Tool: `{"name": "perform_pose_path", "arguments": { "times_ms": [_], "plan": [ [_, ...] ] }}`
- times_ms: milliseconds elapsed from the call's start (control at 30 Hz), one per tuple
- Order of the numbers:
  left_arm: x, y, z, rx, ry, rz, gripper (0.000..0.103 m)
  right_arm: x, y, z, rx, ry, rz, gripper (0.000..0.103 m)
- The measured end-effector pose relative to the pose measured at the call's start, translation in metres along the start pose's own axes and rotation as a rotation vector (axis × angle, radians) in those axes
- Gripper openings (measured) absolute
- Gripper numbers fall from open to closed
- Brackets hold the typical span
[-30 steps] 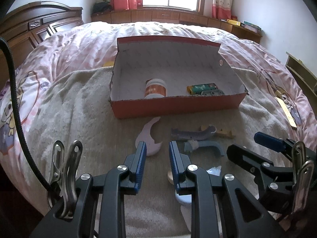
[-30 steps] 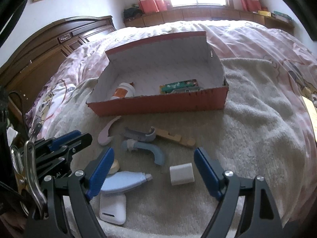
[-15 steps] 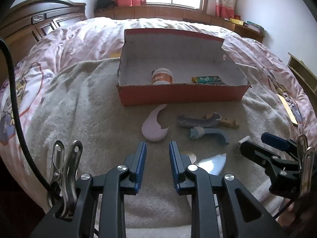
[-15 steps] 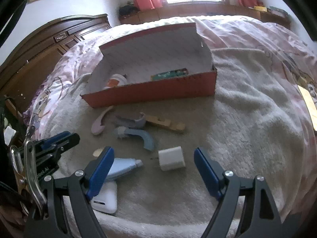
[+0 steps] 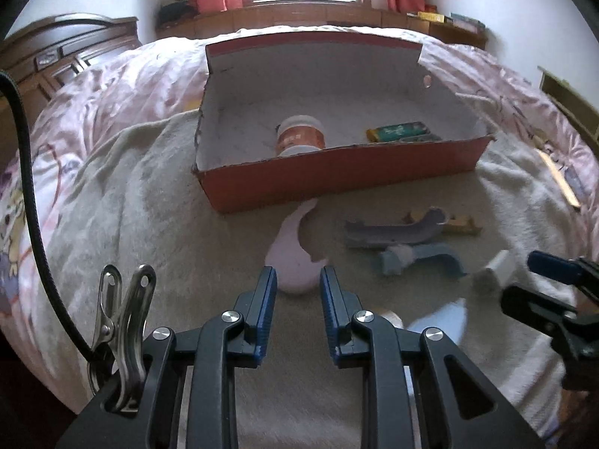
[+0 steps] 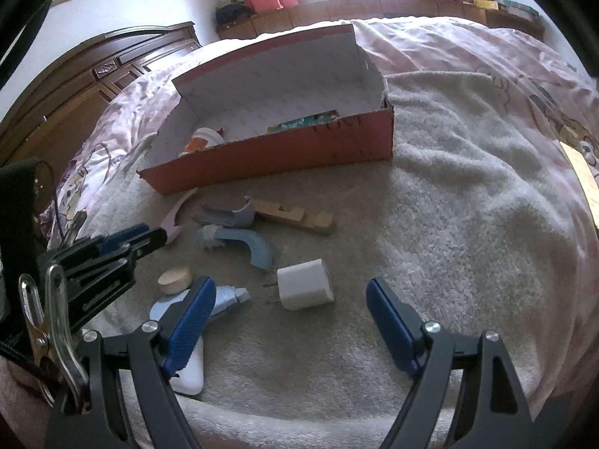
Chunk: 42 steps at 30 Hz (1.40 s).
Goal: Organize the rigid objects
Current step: 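Withdraw both open grippers from the box toward the lilac hook piece, then close the left gripper on the lilac hook piece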
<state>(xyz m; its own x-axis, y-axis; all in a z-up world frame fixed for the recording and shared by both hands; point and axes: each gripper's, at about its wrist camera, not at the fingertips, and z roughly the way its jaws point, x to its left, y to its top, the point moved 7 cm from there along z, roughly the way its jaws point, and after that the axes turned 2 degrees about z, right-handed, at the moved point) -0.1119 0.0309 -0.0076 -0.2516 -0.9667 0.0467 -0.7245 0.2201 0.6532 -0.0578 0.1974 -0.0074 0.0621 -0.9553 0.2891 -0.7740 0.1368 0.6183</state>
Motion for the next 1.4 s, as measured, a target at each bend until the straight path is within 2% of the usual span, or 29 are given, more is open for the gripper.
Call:
{"name": "perform_pose_path", "arguments": {
  "times_ms": [267, 467, 667, 800, 967, 1400],
  "plan": [
    [-0.010, 0.005, 0.010, 0.001, -0.057, 0.041, 0.025, -0.004, -0.001, 0.006, 0.015, 0.003, 0.015, 0.086],
    [-0.012, 0.008, 0.016, -0.005, -0.039, 0.085, 0.026, -0.007, -0.002, 0.008, 0.021, 0.004, 0.022, 0.086],
    [-0.005, 0.005, 0.015, -0.002, -0.054, 0.066, 0.033, -0.010, -0.003, 0.011, 0.027, 0.007, 0.029, 0.086],
    [0.000, -0.001, 0.018, 0.011, -0.048, 0.060, 0.042, -0.010, -0.004, 0.013, 0.032, 0.010, 0.031, 0.086],
    [0.002, 0.001, 0.024, 0.019, -0.067, 0.027, 0.042, -0.009, -0.006, 0.017, 0.041, 0.008, 0.030, 0.086],
    [0.000, -0.001, 0.018, 0.001, -0.049, 0.021, 0.042, -0.010, -0.008, 0.020, 0.050, 0.003, 0.041, 0.086]
  ]
}}
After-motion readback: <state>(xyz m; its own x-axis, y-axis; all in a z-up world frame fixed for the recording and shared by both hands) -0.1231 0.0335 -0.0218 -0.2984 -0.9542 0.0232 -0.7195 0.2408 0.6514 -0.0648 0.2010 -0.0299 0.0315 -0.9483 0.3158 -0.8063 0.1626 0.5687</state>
